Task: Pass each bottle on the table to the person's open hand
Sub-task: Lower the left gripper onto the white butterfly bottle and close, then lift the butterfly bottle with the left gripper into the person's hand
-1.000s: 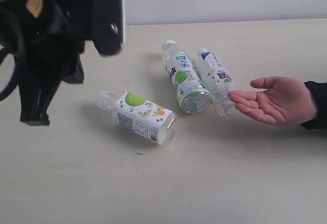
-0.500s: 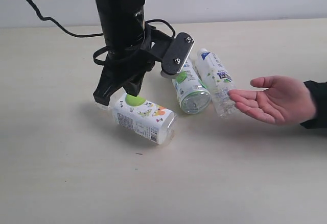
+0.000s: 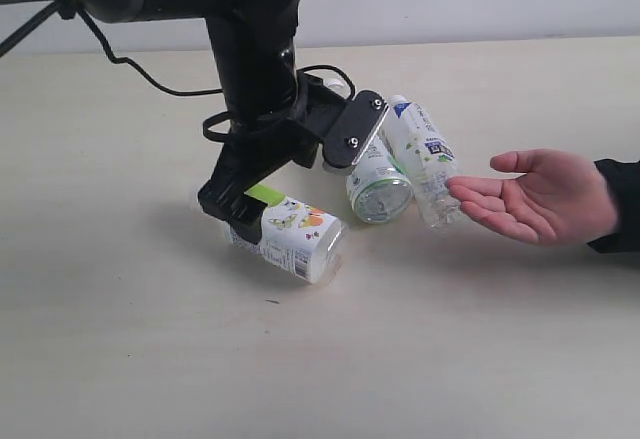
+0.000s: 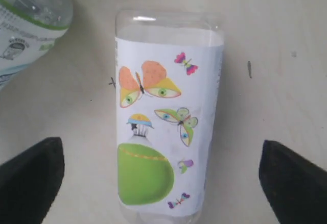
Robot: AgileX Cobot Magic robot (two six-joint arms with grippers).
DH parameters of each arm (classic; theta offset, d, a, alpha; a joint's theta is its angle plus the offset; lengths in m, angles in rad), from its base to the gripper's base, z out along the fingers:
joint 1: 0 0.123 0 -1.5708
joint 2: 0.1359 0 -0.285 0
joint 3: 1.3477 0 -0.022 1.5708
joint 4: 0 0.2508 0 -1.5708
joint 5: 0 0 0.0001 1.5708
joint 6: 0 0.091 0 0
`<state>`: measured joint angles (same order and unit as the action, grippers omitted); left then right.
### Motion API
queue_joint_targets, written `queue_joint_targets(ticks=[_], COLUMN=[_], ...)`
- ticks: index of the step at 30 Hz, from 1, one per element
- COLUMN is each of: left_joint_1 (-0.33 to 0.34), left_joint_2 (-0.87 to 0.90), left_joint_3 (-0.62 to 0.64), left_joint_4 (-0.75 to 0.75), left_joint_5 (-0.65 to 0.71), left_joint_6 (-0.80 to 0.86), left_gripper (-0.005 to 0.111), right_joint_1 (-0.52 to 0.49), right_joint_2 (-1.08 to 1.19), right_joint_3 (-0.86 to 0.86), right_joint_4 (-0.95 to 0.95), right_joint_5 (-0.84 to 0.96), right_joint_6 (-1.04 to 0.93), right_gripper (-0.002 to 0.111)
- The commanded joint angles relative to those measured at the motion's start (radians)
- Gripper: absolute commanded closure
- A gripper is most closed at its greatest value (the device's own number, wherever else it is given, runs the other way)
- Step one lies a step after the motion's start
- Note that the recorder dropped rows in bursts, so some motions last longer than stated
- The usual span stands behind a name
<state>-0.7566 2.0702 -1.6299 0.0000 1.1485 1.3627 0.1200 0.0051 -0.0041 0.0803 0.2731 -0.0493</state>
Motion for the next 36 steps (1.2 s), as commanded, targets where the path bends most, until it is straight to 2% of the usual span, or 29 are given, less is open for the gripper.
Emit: queue_joint_targets(ticks=[1,24,26,28,33,36], left_joint_1=[0.000,0.000,0.000,0.000,0.000,0.000], left_joint_2=[0.023,0.122,0.122,0.122,0.122,0.122], left_joint_3=[-0.001,-0.001,-0.001,-0.001,-0.001,-0.001], left_joint_4=[-0.021,-0.021,-0.021,-0.021,-0.014,-0.010], left_joint_5=[-0.036,-0.051,-0.040,-0.010,0.059,0.073], left_joint_6=[0.005,-0.018,-0.020,-0.020,-0.020,-0.041], left_gripper=[0.006,0.008,0.017,0.037,0.107,0.105], right_joint_1=[-0.005,-0.005,-0.005,-0.005,-0.005,-0.005], right_joint_2=[-0.005,-0.005,-0.005,-0.005,-0.005,-0.005], right_joint_3=[0.004,0.004,0.004,0.004,0.004,0.004], right_joint_4=[-0.002,-0.002,-0.002,-0.002,-0.002,-0.002], right_joint_5=[-0.005,-0.005,-0.005,-0.005,-0.005,-0.005], right_joint_6=[-0.001,-0.001,-0.001,-0.001,-0.001,-0.001], right_gripper=[0.108,0.108,0.108,0.108,0.108,0.108])
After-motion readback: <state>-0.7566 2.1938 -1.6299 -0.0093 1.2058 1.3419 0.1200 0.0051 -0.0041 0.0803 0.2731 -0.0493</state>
